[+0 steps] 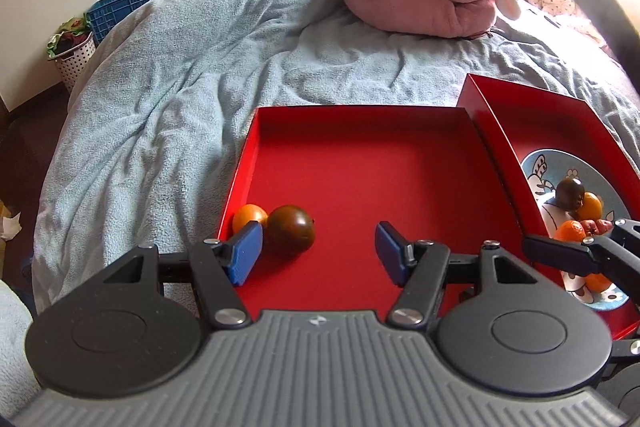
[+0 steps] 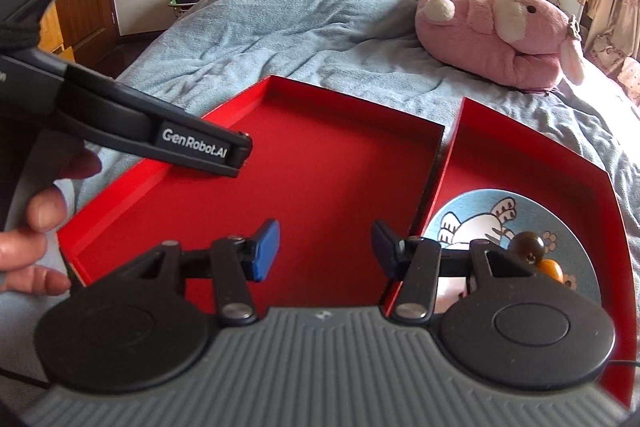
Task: Organize fruits
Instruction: 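Move both grippers back over the remaining fruits in the red tray, then grasp the last dark purple tomato with the right gripper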
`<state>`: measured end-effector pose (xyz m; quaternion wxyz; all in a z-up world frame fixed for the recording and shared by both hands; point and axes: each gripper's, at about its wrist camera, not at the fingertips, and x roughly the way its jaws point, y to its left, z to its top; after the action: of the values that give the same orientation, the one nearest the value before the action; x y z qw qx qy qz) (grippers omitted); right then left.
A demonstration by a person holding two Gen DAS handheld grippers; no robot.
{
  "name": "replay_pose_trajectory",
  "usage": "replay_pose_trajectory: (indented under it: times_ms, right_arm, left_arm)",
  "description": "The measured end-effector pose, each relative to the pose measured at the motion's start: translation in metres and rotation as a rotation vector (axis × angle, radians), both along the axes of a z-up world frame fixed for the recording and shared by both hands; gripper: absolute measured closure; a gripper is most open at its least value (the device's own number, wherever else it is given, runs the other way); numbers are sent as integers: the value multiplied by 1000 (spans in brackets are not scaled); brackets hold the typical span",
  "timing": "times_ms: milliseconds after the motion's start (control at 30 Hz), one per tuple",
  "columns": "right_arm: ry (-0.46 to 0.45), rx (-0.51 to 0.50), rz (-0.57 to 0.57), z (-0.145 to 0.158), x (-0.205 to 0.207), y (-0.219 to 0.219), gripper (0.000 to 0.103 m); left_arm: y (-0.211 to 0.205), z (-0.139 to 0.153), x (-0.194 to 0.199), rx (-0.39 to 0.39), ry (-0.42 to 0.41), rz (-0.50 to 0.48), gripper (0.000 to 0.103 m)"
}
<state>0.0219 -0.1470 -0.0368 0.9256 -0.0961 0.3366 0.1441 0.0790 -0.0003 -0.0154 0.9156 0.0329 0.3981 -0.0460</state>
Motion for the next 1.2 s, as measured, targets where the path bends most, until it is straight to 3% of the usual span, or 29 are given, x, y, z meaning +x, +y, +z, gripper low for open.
replay_pose_trajectory:
  times_ms: [333,500,900,1100,1200]
  right_arm:
    - [1,21,70,-10,25,36,49]
    - [6,27,104,-19,37,53,49]
    - [-19,39,147,-40,74,77,50]
    - [26,68,171,-46,90,83,51]
    - [60,87,162,-52,97,80,60]
  left_arm:
    - [35,1,-16,-28,-9,135,35]
    - [37,3,-16,-4,-28,182,35]
    - [48,-2,-11,-40,-7,225,35]
    - [55,-6,-5,-76,18,255,35]
    - [53,-9,-2,-79,25,248,35]
